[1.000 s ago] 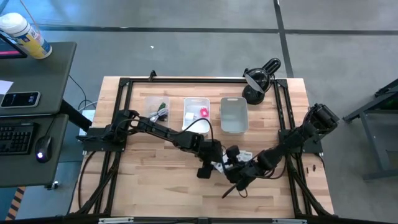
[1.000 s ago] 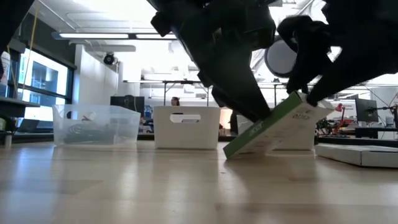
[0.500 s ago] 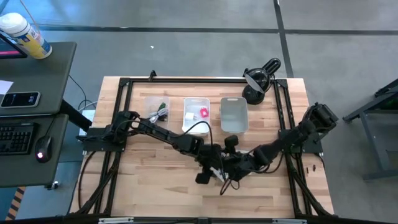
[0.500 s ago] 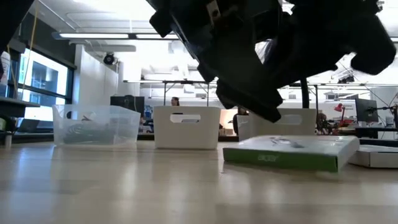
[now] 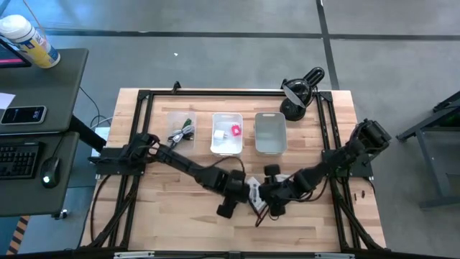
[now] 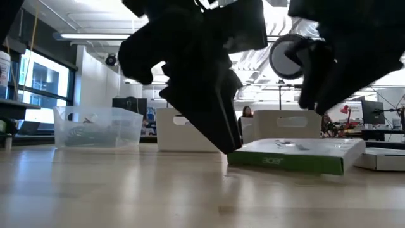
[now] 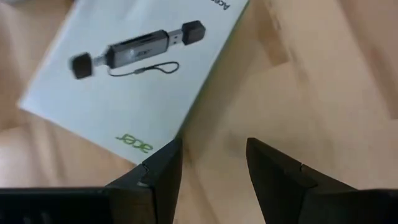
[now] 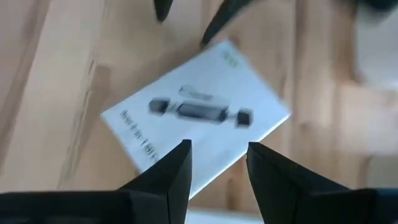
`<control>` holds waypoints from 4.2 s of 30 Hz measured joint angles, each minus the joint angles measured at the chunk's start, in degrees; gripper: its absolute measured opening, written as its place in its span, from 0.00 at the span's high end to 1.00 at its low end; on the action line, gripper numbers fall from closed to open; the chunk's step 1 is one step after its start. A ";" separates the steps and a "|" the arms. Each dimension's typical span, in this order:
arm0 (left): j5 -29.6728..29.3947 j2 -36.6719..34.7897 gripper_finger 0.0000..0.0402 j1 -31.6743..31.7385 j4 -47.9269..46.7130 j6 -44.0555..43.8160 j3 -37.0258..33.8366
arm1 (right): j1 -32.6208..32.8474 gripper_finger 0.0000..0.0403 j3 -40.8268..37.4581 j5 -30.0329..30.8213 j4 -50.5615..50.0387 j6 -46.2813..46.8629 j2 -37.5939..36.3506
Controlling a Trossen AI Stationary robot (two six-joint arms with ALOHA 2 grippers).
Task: Pick and place items into bin
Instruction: Put the left card reader into the gray bin
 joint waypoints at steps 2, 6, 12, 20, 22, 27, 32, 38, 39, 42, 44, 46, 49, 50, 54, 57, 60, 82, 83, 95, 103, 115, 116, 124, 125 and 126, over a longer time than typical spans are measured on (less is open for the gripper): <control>-4.62 -0.04 0.59 -1.46 -0.21 0.53 0.04 | -0.08 0.64 -0.80 -2.49 -0.15 2.36 0.00; -13.18 -0.08 0.59 -3.75 -2.83 0.59 1.13 | -0.37 0.64 -1.78 -3.71 0.37 6.28 0.00; -19.28 -0.17 0.59 -4.45 -7.78 0.52 3.06 | -2.82 0.64 -3.68 -11.50 4.08 10.36 -0.15; -21.92 -0.20 0.59 -4.36 -9.49 0.02 3.87 | -4.54 0.64 -5.75 -15.67 6.85 13.45 -0.73; -21.92 -0.20 0.59 -4.36 -9.49 0.02 3.87 | -4.80 0.64 -5.75 -15.00 6.69 13.25 -1.83; -23.92 -0.20 0.59 -4.35 -9.65 -0.57 3.87 | -6.70 0.64 -5.73 -14.36 2.71 13.19 -5.00; -24.28 -0.20 0.59 -4.30 -10.49 -1.04 3.89 | -10.78 0.64 -8.79 -22.55 9.21 13.83 -5.96; -23.82 -0.20 0.59 -4.41 -11.04 -1.71 3.89 | -14.19 0.64 -14.98 -28.12 18.28 18.05 -5.90; -23.82 -0.20 0.59 -4.41 -11.04 -1.71 3.89 | -14.48 0.64 -15.76 -29.21 20.09 18.50 -5.90; -23.82 -0.20 0.59 -4.69 -11.03 -1.95 3.89 | -15.08 0.64 -17.58 -31.94 25.30 20.30 -5.90; -24.01 -0.20 0.59 -4.97 -11.00 -2.01 3.89 | -15.41 0.64 -17.75 -32.71 25.67 20.99 -5.90; -24.51 -0.20 0.59 -5.24 -10.93 -2.48 3.89 | -15.77 0.64 -17.73 -32.79 25.47 21.34 -5.90; -26.09 -0.04 0.59 -5.62 -10.51 -3.15 3.89 | -16.50 0.64 -17.73 -33.30 24.90 22.50 -5.90; -26.27 -0.02 0.59 -5.66 -10.34 -3.17 3.89 | -16.81 0.64 -17.73 -33.50 24.47 22.97 -5.90; -27.78 -0.02 0.59 -5.83 -10.52 -4.57 3.89 | -17.66 0.64 -17.73 -34.05 22.93 24.98 -5.73; -29.24 0.00 0.59 -5.81 -10.80 -5.86 3.87 | -18.10 0.64 -17.73 -34.34 22.93 26.82 -5.73; -29.46 0.00 0.59 -5.81 -10.93 -6.01 3.87 | -18.29 0.64 -17.73 -34.22 23.32 28.38 -5.75; -35.10 0.07 0.59 -5.78 -12.26 -8.66 3.82 | -18.31 0.64 -17.57 -30.35 24.46 31.95 -3.15; -35.21 0.07 0.59 -5.76 -11.99 -8.76 3.82 | -18.33 0.64 -17.55 -30.30 24.64 32.29 -3.07; -15.50 2.64 0.59 -4.34 -7.93 -9.53 3.58 | -18.75 0.64 -17.49 -31.67 24.42 32.46 -2.99; -9.22 2.41 0.59 -4.28 -4.93 -13.97 3.80 | -18.73 0.64 -17.49 -33.18 24.19 32.51 -2.99; -1.30 3.90 0.59 -2.67 -0.66 -15.96 3.80 | -18.73 0.64 -17.49 -35.11 26.15 34.43 -1.80; -0.92 4.23 0.59 -2.62 0.04 -16.04 3.80 | -18.73 0.64 -17.49 -35.66 26.80 34.92 -1.04; -1.77 4.42 0.59 -2.79 0.48 -16.07 3.80 | -18.73 0.64 -17.38 -36.83 29.25 36.38 1.99; -1.75 4.42 0.59 -2.79 0.50 -16.07 3.80 | -18.71 0.64 -17.38 -36.83 29.43 36.38 2.01; -1.84 4.42 0.59 -2.79 0.52 -16.07 3.80 | -18.71 0.64 -17.39 -36.85 29.73 36.41 2.05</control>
